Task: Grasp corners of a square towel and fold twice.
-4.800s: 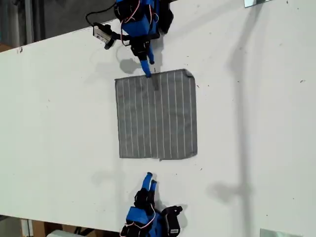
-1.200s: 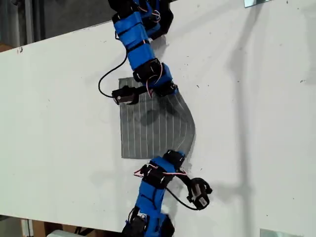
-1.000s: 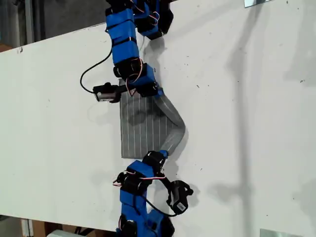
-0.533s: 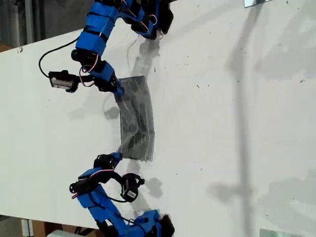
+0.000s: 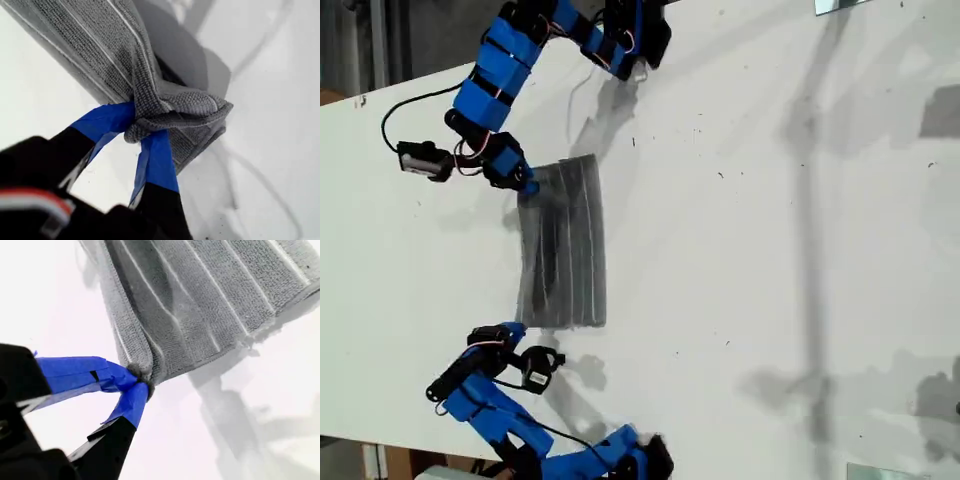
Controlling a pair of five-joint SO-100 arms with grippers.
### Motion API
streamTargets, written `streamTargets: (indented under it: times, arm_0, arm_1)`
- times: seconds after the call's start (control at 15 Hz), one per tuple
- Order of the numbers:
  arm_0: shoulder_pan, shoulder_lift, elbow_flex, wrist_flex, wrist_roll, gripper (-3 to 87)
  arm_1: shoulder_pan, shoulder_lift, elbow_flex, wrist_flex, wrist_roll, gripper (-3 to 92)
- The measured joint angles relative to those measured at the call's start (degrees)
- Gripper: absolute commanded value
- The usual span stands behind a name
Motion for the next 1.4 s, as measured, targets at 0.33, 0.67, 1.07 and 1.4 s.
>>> streamTargets:
  times: [0.33, 0.67, 1.07, 1.4]
  arm_0:
    - [-1.14, -6.33, -0.88, -0.18, -0.53, -0.1]
    - [15.12, -1.14, 3.96, 2.46, -8.53, -0.1]
    - [22.41, -0.70, 8.88, 2.46, -15.64, -0.1]
    - [23.73, 3.43, 13.27, 2.46, -16.08, 27.7]
  arm_1:
    - [2.55, -6.68, -1.76, -0.88, -0.53, -0.1]
    - [-4.13, -4.83, 2.72, 10.02, 3.60, -0.1]
    - [-14.15, -4.75, 5.36, 10.72, 10.46, -0.1]
    - [-16.70, -4.31, 8.35, 11.69, 12.74, 37.0]
